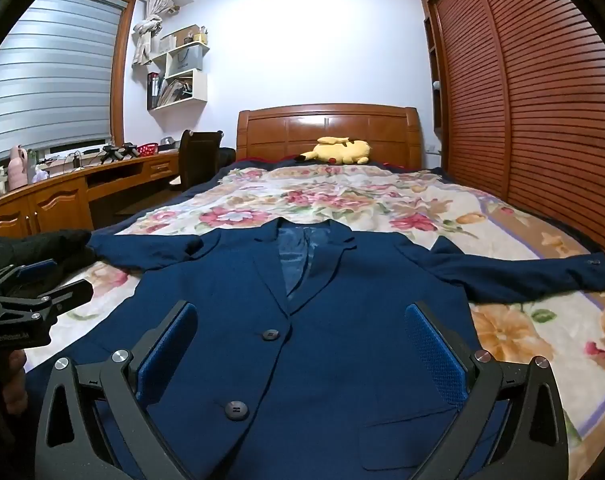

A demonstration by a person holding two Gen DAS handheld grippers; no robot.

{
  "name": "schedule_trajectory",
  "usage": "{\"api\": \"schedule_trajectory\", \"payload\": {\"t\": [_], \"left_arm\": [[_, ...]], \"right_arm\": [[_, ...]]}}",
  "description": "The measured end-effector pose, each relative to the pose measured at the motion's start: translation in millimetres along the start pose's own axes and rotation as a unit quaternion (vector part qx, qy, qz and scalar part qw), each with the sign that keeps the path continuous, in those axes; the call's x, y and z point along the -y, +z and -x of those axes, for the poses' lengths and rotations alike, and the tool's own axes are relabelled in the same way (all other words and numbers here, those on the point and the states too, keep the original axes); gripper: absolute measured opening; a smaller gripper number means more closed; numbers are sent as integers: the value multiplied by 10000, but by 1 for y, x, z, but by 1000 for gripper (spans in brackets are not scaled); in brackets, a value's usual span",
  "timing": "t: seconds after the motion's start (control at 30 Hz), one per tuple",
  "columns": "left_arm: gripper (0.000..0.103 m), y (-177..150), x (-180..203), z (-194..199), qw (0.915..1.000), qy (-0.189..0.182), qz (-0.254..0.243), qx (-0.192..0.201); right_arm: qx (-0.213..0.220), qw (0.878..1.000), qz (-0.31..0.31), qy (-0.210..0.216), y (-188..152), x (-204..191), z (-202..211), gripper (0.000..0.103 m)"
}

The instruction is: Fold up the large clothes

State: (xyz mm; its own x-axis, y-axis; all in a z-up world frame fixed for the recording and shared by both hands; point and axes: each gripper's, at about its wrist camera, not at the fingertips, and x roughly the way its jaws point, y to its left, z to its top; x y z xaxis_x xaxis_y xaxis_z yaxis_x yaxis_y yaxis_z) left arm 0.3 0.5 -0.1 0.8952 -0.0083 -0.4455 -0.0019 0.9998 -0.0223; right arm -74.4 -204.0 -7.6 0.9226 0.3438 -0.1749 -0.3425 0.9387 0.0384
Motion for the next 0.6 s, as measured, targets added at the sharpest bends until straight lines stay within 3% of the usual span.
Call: {"api": "schedule_trajectory", "payload": {"t": [0.6], "left_arm": [[102,1,-6,2,9999,31,-82,84]], "right_arm": [[21,10000,8,-24,1,-2,-2,103]]}}
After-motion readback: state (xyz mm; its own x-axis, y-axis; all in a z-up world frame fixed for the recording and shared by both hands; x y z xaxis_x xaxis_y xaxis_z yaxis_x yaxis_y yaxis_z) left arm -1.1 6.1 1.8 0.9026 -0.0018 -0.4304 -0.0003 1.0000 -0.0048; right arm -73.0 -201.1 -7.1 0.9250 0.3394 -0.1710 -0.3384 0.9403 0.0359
